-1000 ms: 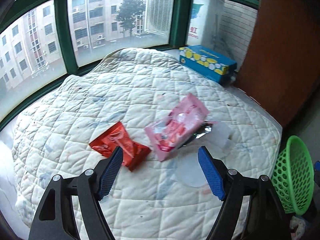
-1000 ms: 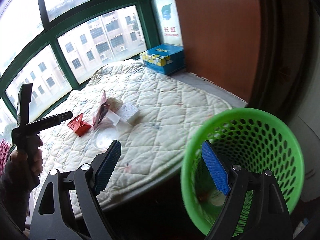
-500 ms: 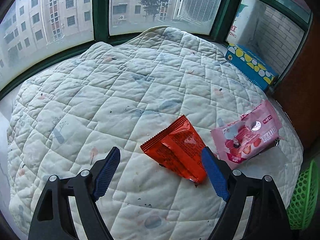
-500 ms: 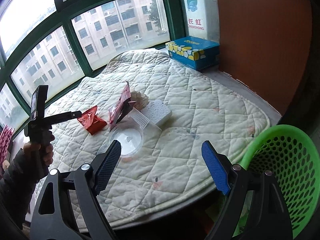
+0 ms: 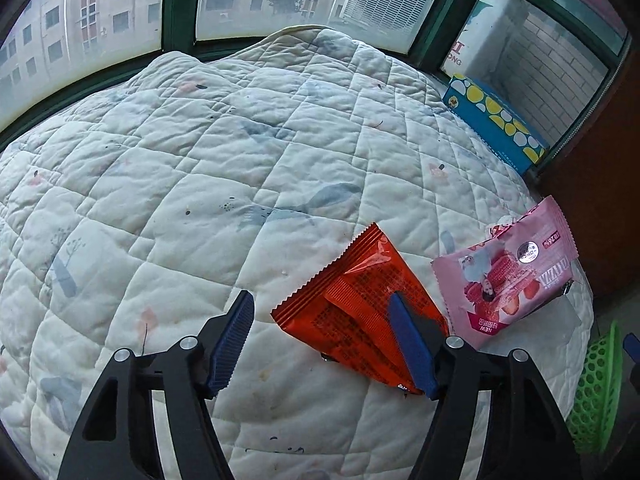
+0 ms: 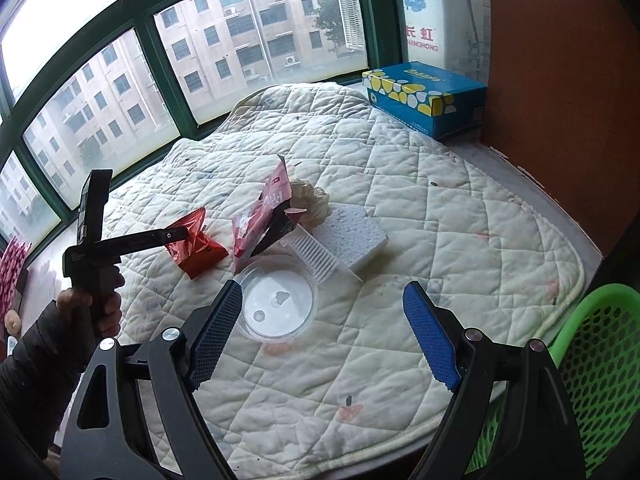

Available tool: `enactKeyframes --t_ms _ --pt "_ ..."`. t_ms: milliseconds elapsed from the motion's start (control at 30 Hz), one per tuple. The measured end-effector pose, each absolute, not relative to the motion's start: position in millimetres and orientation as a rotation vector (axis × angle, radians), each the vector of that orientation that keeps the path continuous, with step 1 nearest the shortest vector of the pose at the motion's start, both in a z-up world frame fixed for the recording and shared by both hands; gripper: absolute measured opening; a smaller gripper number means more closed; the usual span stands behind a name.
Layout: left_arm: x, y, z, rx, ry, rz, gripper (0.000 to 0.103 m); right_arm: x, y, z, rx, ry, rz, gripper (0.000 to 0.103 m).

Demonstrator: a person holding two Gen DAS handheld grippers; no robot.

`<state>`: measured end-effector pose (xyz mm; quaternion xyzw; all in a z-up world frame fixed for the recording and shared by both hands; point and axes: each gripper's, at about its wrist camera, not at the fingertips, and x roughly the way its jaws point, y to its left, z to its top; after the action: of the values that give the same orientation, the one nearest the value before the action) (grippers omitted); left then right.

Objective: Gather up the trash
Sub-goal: 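Grasp the red snack wrapper with the left tool while the right tool grasps the pink wrapper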

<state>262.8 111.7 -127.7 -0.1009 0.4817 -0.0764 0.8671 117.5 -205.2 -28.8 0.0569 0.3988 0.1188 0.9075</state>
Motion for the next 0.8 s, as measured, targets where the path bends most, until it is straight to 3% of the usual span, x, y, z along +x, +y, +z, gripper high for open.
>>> enactKeyframes --t_ms 367,567,800 --pt "260.0 111.7 -121.6 -0.211 0.976 -0.192 0.016 154.2 -180.2 -44.3 0.119 0.856 0.310 0.082" --pt "247.7 109.0 -104.5 -0.192 0.928 -0.197 0.009 177.6 -162.3 -51.7 0.110 0.856 0.343 0.081" --pt "236.0 109.3 -83.7 -0.186 0.888 -0.207 0.005 211.0 -150.9 -61.3 0.164 0.884 0.363 0.065"
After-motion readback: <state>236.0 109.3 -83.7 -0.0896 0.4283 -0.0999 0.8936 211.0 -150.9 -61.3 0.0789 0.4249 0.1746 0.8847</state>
